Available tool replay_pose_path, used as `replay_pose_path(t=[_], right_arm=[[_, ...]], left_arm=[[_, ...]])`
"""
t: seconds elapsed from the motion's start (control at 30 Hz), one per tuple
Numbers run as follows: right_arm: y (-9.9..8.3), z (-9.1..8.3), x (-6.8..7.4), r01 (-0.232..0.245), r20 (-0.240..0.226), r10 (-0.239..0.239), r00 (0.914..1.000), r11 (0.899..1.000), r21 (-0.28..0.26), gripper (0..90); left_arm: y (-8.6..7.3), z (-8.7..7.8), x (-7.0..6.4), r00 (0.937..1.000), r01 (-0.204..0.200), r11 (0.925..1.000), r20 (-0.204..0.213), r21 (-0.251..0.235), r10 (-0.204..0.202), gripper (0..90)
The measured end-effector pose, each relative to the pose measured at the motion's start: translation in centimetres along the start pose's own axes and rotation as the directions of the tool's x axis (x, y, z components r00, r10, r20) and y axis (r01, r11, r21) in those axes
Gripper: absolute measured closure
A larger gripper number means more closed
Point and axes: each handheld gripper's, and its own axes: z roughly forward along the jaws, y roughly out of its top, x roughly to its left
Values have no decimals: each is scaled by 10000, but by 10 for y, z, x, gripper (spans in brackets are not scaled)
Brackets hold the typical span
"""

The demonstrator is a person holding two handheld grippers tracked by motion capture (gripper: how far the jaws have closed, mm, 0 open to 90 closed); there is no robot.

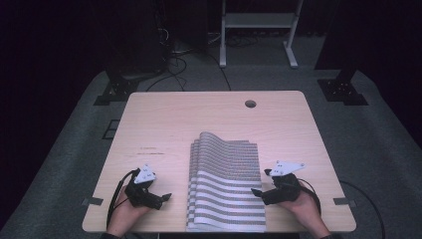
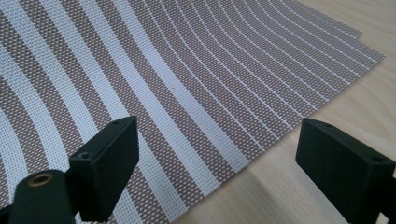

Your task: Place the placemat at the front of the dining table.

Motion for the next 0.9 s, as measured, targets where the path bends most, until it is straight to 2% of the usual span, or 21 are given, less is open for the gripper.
replay_pose_path(t=[0.37,0.6,0.7,0.8,0.9], right_arm=[[4,16,10,376,-286,-364,9989,9983,442,124],[3,27,12,601,-306,-575,9979,9939,925,124],[2,27,13,597,-355,-567,9978,9943,889,135],[1,27,12,400,-480,-360,9982,9955,861,172],[1,25,13,493,-492,-454,9978,9954,815,216]], left_arm=[[0,0,0,10000,1,10000,1,0,-1,0],[0,0,0,10000,0,10000,2,0,0,0],[0,0,0,10000,-1,10000,2,1,1,0],[0,0,0,10000,-2,10000,-1,-1,2,0],[0,0,0,10000,-6,10000,5,1,6,0]])
